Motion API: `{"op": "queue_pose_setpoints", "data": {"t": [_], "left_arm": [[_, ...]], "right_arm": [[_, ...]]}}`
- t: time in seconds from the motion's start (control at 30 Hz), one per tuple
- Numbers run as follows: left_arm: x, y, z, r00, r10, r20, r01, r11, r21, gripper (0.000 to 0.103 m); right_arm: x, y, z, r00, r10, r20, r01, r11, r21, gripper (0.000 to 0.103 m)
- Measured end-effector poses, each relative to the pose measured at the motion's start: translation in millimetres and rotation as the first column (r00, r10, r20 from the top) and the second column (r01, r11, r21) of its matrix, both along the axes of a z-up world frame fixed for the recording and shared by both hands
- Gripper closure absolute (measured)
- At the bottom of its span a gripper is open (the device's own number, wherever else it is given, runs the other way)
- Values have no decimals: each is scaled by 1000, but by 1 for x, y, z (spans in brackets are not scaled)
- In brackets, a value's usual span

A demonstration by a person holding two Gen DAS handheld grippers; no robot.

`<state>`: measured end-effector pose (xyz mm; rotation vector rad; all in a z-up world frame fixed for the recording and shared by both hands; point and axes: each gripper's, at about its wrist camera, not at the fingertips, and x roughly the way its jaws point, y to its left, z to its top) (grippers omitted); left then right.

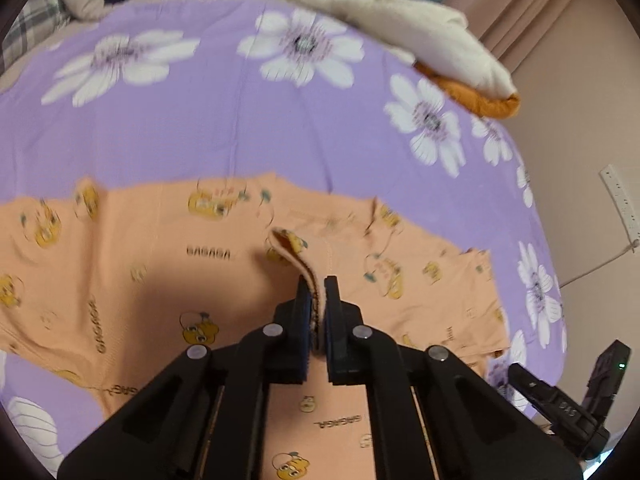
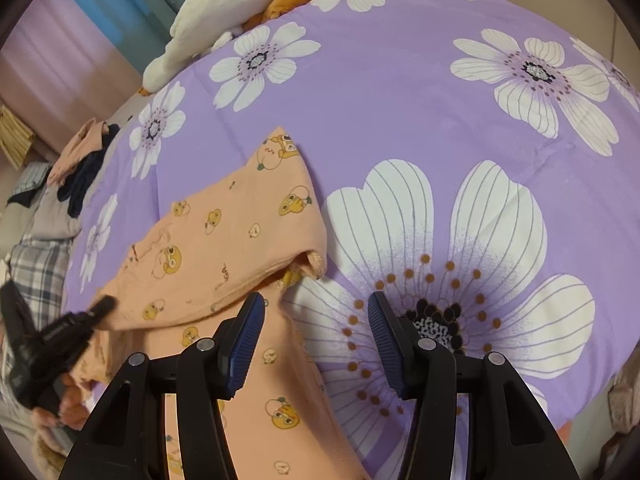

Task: Fold small clothes

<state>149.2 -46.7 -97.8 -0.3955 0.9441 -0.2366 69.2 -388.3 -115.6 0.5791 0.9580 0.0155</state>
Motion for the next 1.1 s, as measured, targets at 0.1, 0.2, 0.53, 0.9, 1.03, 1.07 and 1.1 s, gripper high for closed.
{"op": "queue_pose_setpoints", "data": {"t": [0.1,0.2,0.53,0.9,1.03,1.07,1.1], "left_arm": [[-5,5,10,999,25,33,-25,1000,6,99],[-3,13,16,998,38,50,-40,998,44,100],[5,17,-24,995,-12,-103,16,999,42,36],[22,5,-57,981,-39,-191,34,999,-27,90],[17,8,-47,988,-19,-154,10,998,-57,95],[16,10,-43,989,-18,-147,6,997,-78,97],[14,13,-37,990,-19,-136,2,992,-126,97]], "right_arm": [[1,2,2,1000,-1,4,1,1000,-4,50],[2,5,3,1000,7,7,-7,1000,-4,50],[4,9,2,1000,16,-8,-16,1000,-14,50],[6,-1,-8,999,-3,-34,4,1000,18,50],[6,-4,-9,999,-12,-35,13,1000,26,50],[7,-4,-8,999,-13,-33,14,1000,24,50],[6,-4,-7,999,-15,-32,16,1000,21,50]]}}
